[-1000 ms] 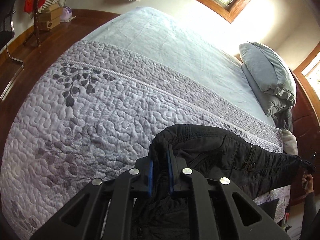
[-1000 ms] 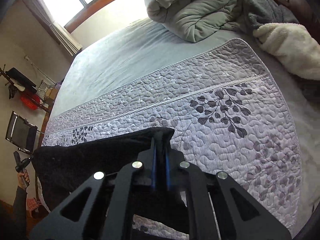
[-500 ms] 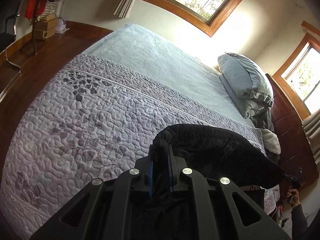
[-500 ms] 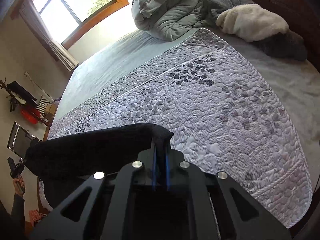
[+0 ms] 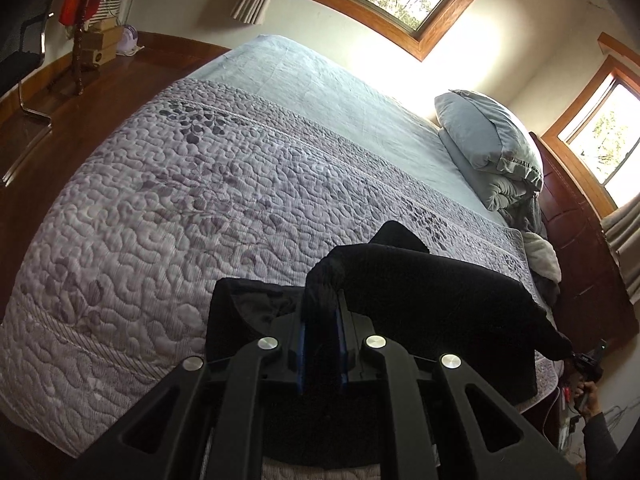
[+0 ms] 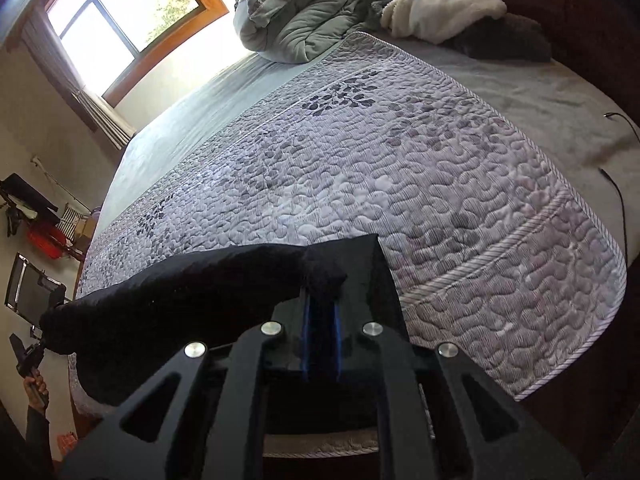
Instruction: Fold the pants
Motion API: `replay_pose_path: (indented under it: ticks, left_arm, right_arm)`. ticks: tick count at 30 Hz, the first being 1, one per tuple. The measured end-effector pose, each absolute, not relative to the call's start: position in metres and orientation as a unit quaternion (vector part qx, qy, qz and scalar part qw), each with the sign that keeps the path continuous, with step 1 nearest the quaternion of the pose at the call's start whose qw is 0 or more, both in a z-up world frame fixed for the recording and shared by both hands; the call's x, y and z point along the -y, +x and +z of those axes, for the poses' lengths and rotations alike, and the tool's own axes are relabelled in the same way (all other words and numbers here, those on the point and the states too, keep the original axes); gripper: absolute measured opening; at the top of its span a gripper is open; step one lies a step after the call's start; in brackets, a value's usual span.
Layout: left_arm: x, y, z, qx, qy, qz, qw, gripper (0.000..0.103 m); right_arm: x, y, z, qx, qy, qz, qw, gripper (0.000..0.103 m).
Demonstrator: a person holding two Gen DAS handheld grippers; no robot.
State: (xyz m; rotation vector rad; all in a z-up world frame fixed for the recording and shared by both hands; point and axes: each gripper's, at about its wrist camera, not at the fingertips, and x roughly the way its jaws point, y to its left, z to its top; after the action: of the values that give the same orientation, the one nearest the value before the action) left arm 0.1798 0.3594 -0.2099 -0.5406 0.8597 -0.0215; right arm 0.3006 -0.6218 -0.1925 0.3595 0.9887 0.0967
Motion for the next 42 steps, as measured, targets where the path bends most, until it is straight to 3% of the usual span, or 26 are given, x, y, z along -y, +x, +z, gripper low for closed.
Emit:
replay_pose_path:
  ticks: [9, 14, 18, 23, 28, 36, 37, 38, 39, 40, 41, 42]
  left_arm:
    - [-0.349, 0.145, -0.250, -0.453, -0.231, 0.000, 0.861, 0.019]
    - [-0.349, 0.125, -0.287, -0.519, -0.174, 0.071, 0.834, 0.059]
    - [-0.374, 0.094, -0.295, -0.514, -0.208, 0.125, 0.823, 0.066]
    - [-0.393, 0.062, -0.285, -0.429, -0.351, 0.111, 0.825, 0.087]
    - [-0.376, 0.080, -0.289, -0.423, -0.402, 0.068, 0.809, 0.090]
    - [-0.353, 0.118, -0.304, -0.453, -0.403, 0.067, 0.793, 0.089]
    - [-0.351, 0.121, -0.305, -0.454, -0.402, 0.067, 0.792, 0.081]
    - [-0.350, 0.123, -0.305, -0.456, -0.403, 0.069, 0.791, 0.056]
    - [-0.350, 0.127, -0.307, -0.461, -0.406, 0.070, 0.786, 0.043]
    - [-0.351, 0.129, -0.308, -0.464, -0.409, 0.078, 0.782, 0.031]
    - [-0.351, 0.130, -0.308, -0.465, -0.406, 0.088, 0.782, 0.022]
    - [-0.351, 0.133, -0.308, -0.468, -0.403, 0.090, 0.781, 0.021]
  right_arm:
    - [0.613, 0.260, -0.232, -0.499, 0.167, 0.031, 0.850, 0.020]
    - [0.620, 0.237, -0.253, -0.524, 0.173, -0.009, 0.834, 0.058]
    - [0.646, 0.210, -0.259, -0.514, 0.261, -0.028, 0.817, 0.063]
    - [0.656, 0.189, -0.277, -0.466, 0.428, 0.012, 0.774, 0.065]
    - [0.643, 0.202, -0.304, -0.455, 0.477, 0.011, 0.752, 0.065]
    - [0.645, 0.221, -0.328, -0.433, 0.526, -0.011, 0.732, 0.065]
    - [0.647, 0.223, -0.327, -0.430, 0.528, -0.012, 0.732, 0.065]
    - [0.647, 0.225, -0.327, -0.430, 0.529, -0.015, 0.732, 0.065]
    - [0.647, 0.227, -0.327, -0.432, 0.528, -0.018, 0.731, 0.065]
    - [0.647, 0.230, -0.327, -0.433, 0.527, -0.022, 0.731, 0.058]
    - [0.647, 0.232, -0.326, -0.434, 0.525, -0.024, 0.732, 0.041]
    - [0.646, 0.234, -0.326, -0.436, 0.521, -0.023, 0.733, 0.028]
